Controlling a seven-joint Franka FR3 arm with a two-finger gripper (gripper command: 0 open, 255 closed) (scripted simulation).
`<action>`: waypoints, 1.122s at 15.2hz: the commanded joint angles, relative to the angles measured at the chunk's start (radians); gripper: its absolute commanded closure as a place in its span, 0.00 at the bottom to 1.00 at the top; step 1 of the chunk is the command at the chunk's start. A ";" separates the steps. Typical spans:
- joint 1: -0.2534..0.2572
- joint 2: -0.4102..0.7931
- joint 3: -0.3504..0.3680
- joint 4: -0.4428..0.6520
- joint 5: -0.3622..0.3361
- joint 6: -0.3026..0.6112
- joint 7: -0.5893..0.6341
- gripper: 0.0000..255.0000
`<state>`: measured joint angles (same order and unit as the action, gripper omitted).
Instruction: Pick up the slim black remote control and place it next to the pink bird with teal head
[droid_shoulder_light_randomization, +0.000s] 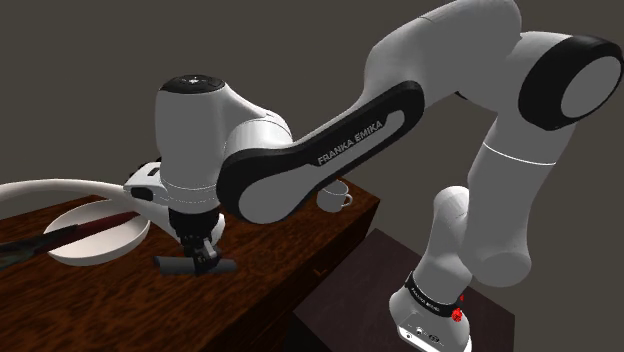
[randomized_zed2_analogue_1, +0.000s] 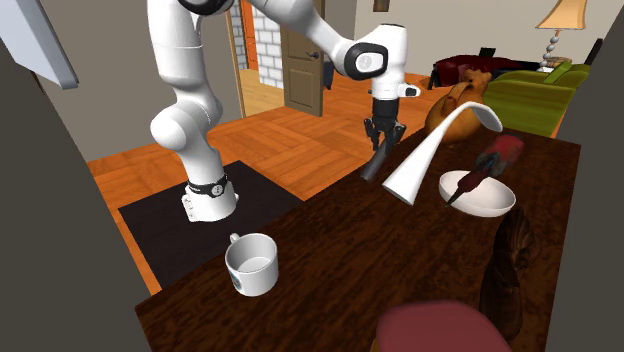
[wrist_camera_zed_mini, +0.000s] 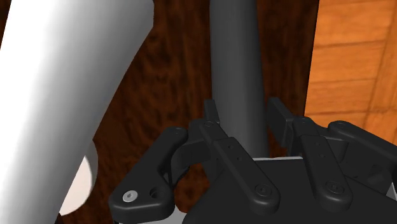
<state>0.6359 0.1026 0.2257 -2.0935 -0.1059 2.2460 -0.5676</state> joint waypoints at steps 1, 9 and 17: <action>0.001 0.014 0.000 -0.010 -0.006 0.025 0.006 1.00; 0.005 0.076 -0.006 -0.049 -0.035 0.122 0.030 1.00; 0.012 0.155 -0.018 -0.074 -0.074 0.223 0.061 1.00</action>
<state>0.6488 0.2469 0.2104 -2.1584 -0.1736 2.4496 -0.5087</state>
